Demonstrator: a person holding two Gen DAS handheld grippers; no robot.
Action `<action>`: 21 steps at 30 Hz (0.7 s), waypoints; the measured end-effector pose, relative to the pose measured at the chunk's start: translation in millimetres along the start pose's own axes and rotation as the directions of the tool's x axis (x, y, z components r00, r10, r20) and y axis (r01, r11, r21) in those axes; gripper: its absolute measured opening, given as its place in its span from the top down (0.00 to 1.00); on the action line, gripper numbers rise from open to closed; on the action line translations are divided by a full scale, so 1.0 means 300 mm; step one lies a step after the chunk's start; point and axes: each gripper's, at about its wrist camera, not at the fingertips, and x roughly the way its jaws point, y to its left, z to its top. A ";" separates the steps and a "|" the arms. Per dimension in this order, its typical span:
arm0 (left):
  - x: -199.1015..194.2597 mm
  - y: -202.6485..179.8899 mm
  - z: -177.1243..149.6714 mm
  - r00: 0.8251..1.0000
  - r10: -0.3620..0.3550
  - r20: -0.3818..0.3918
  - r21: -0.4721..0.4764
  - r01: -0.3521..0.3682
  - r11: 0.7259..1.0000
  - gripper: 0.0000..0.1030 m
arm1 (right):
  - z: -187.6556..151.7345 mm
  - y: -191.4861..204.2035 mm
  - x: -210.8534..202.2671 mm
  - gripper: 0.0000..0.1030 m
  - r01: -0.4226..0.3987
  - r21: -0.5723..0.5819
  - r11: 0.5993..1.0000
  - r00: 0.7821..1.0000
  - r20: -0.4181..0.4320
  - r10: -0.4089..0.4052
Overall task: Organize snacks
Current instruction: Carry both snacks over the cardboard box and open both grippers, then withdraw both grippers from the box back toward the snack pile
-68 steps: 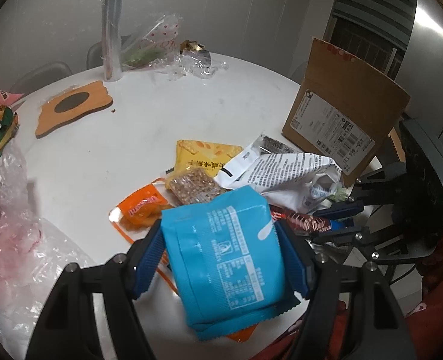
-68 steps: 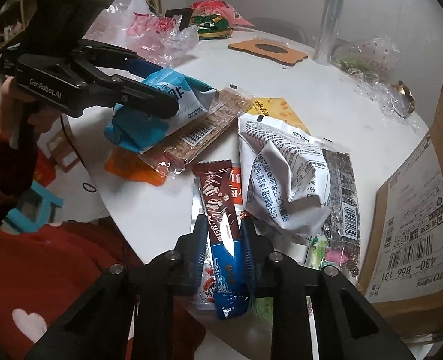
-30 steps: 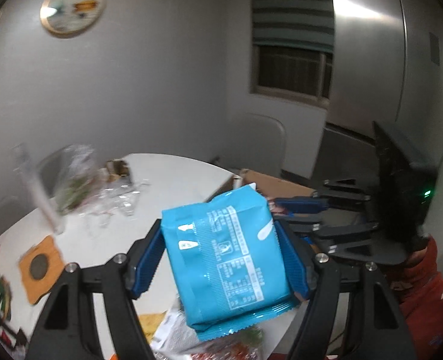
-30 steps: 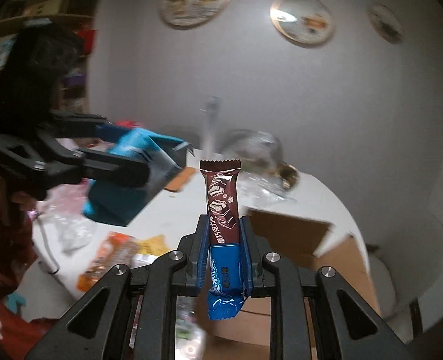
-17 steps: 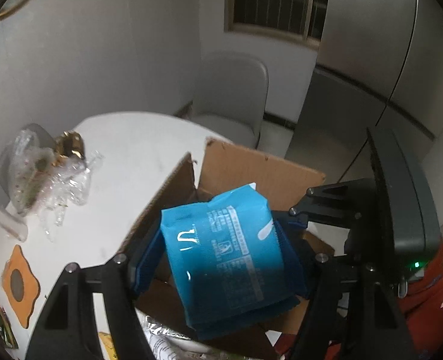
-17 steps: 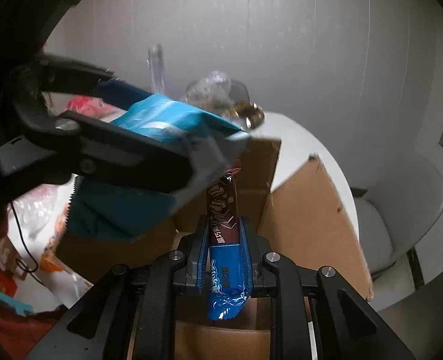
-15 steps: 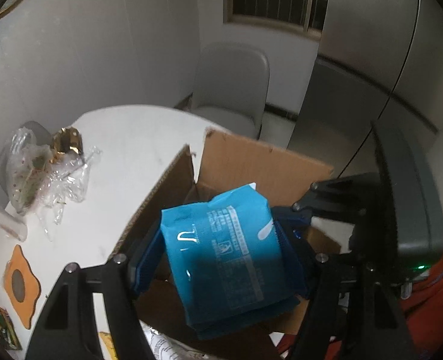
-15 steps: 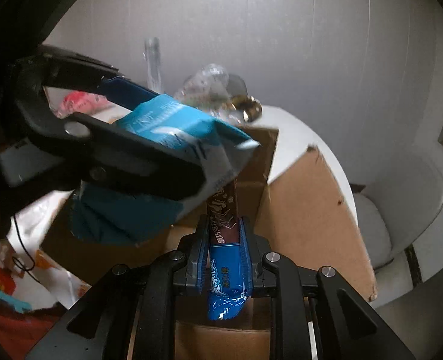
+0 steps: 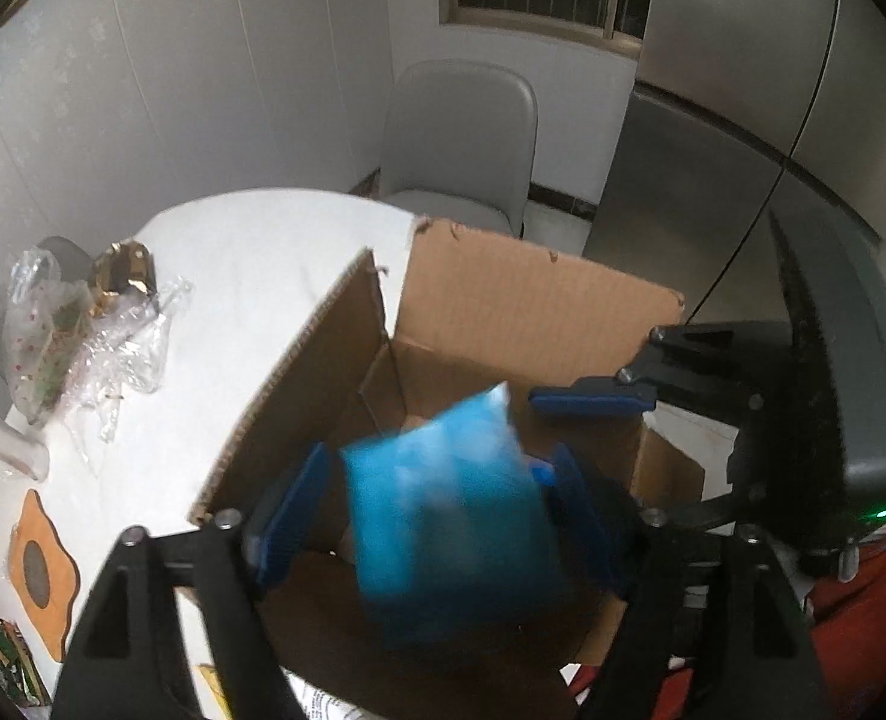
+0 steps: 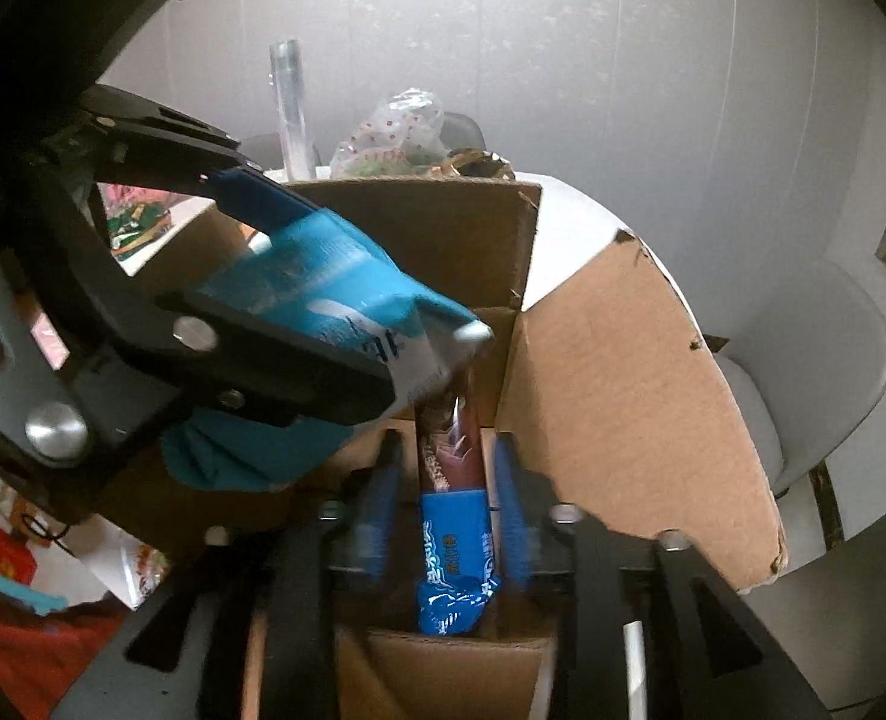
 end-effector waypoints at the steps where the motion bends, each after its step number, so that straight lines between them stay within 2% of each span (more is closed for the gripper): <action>1: -0.020 0.004 -0.002 1.000 -0.002 0.019 -0.006 0.002 1.000 0.18 | -0.005 0.005 -0.004 0.65 0.010 -0.002 1.000 1.000 -0.005 -0.010; 3: -0.059 0.009 -0.008 0.999 -0.016 0.049 -0.016 0.016 1.000 0.12 | -0.005 0.012 -0.006 0.62 0.007 -0.009 1.000 1.000 -0.002 -0.008; 4: -0.083 0.014 -0.014 0.998 -0.016 0.067 -0.022 0.017 1.000 0.10 | -0.004 0.015 -0.009 0.56 0.008 -0.005 1.000 1.000 -0.001 -0.008; 6: -0.121 0.022 -0.028 0.995 0.007 0.097 -0.028 -0.005 1.000 0.06 | -0.003 0.021 -0.017 0.49 0.020 -0.010 1.000 1.000 0.007 -0.019; 8: -0.159 0.027 -0.046 0.992 0.029 0.126 -0.032 -0.025 0.999 0.05 | 0.001 0.028 -0.035 0.41 0.033 -0.016 0.999 0.999 0.015 -0.033; 12: -0.239 0.030 -0.099 0.982 0.075 0.173 -0.040 -0.069 0.997 0.05 | 0.004 0.050 -0.080 0.34 0.042 -0.017 0.999 0.998 0.041 -0.041; 21: -0.442 0.044 -0.275 0.946 0.147 0.289 -0.093 -0.125 0.988 0.05 | -0.001 0.162 -0.242 0.12 0.085 -0.035 0.996 0.984 0.157 -0.079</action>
